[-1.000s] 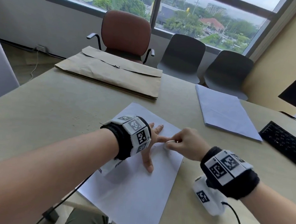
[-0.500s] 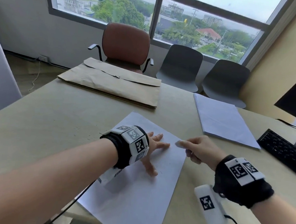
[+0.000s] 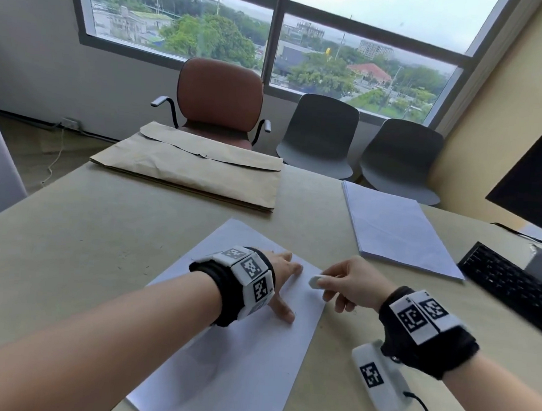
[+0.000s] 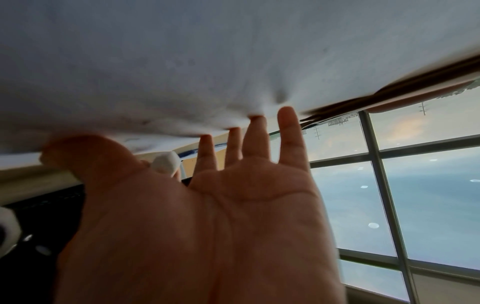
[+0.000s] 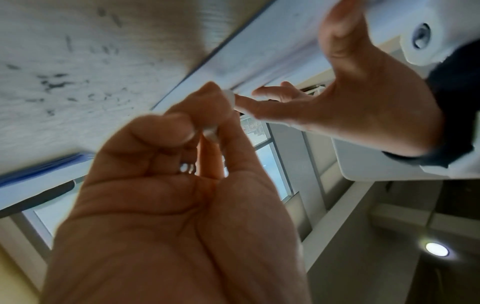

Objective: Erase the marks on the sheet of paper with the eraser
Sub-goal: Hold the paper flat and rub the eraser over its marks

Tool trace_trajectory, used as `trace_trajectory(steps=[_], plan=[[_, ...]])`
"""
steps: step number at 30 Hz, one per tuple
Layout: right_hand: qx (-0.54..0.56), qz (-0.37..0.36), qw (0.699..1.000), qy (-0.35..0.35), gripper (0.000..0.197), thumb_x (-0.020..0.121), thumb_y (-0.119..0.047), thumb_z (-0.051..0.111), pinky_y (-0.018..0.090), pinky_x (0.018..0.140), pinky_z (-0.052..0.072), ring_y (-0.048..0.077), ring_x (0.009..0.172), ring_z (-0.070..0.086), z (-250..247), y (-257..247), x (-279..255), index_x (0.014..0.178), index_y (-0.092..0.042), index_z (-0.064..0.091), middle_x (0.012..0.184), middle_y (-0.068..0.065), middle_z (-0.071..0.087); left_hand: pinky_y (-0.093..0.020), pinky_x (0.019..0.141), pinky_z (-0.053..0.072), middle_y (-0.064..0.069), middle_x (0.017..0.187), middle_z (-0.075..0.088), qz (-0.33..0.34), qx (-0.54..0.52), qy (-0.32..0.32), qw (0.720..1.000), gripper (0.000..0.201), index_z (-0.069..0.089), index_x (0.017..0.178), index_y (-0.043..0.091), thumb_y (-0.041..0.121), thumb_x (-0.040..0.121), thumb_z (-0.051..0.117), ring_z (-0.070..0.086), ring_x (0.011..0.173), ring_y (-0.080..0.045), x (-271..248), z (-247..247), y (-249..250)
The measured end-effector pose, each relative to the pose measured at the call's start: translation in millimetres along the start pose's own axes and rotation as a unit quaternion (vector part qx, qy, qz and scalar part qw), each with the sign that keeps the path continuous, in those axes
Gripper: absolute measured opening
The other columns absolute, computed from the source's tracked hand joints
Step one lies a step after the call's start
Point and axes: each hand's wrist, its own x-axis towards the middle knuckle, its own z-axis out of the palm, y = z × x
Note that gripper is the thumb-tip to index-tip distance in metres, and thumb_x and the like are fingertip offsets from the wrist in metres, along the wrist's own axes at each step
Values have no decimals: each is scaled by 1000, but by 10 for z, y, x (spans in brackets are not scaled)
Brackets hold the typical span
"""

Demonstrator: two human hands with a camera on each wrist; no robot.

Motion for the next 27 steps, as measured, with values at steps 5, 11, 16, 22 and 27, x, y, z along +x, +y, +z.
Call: trace_trajectory(steps=[5,11,16,22,27], plan=[[-90,-41,994,46,19,85,-16,59,14,35,31,4,26,38,57,-8,122,71,-8,69,49,-3,53,-48,113,23,1,160,-3,-3,23,-16,1000,105,5,152,26,65,73,63,13,146,-29,0,-5,41],[-219,-170,961,11,42,81,-18,58,20,46,24,16,42,32,314,-22,-59,42,-15,41,38,1,34,-49,116,21,-1,160,-7,-8,33,-30,999,113,-1,152,26,66,71,65,6,147,-31,5,8,62],[-230,-142,961,50,23,80,-23,59,26,53,36,14,51,42,153,-61,119,74,-5,72,55,7,58,-51,115,21,-2,160,-8,-11,38,-34,999,113,-5,152,25,66,71,64,4,147,-31,-1,5,62],[-216,-182,959,-13,36,83,-18,59,17,45,24,12,40,33,280,-90,-47,48,-11,53,43,-3,34,-49,116,19,-1,160,-11,-12,38,-33,999,114,-8,151,24,65,72,64,2,147,-30,25,27,55],[-208,-151,966,14,23,82,-27,64,13,43,28,9,41,39,128,-62,61,83,-7,75,49,-5,44,-48,117,15,3,159,-13,-18,31,-35,999,119,-11,151,21,69,70,62,-1,148,-26,59,48,19]])
